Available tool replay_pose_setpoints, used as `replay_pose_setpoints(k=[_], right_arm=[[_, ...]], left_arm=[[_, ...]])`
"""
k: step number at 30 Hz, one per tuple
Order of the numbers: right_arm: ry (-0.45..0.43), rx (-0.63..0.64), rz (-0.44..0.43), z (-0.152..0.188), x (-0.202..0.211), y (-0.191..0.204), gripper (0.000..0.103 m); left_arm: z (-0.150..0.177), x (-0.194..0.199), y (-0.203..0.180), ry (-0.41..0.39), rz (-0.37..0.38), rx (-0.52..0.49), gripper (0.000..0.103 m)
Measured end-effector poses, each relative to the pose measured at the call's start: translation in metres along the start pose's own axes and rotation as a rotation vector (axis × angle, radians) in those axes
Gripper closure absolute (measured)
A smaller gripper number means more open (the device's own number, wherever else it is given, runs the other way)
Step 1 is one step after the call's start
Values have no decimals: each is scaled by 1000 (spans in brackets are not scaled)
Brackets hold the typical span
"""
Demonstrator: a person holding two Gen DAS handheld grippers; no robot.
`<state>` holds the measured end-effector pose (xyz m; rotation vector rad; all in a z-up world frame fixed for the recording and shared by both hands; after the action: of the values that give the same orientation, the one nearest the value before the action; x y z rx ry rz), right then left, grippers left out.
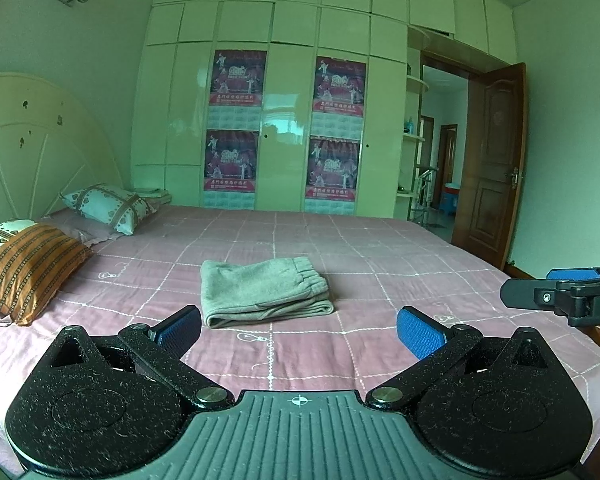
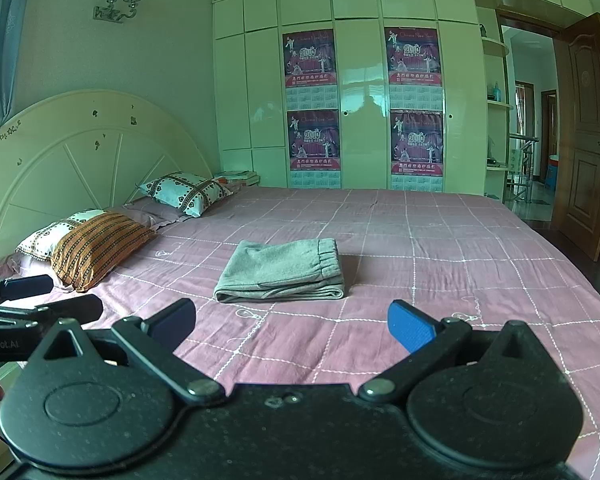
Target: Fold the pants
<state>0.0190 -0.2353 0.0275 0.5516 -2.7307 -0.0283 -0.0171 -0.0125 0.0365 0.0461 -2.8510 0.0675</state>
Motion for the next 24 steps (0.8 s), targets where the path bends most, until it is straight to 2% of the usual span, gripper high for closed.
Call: replay_pose_setpoints(k=[24], right_arm=[[-2, 3, 0, 0, 0, 0, 6]], left_arm=[[-1, 4, 2, -13, 1, -1, 0]])
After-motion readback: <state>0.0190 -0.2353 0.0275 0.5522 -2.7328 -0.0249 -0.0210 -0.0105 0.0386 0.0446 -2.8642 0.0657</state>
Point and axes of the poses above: each gripper's, at about its wrist camera, not at the fingertips, and x roughly against the way its jaws point, y to its left, z to its underside, the point moved 1 cm from there along -x, roughly the way its jaws point, and after that the axes turned 4 degrees about -z, right-handed, at the moved point
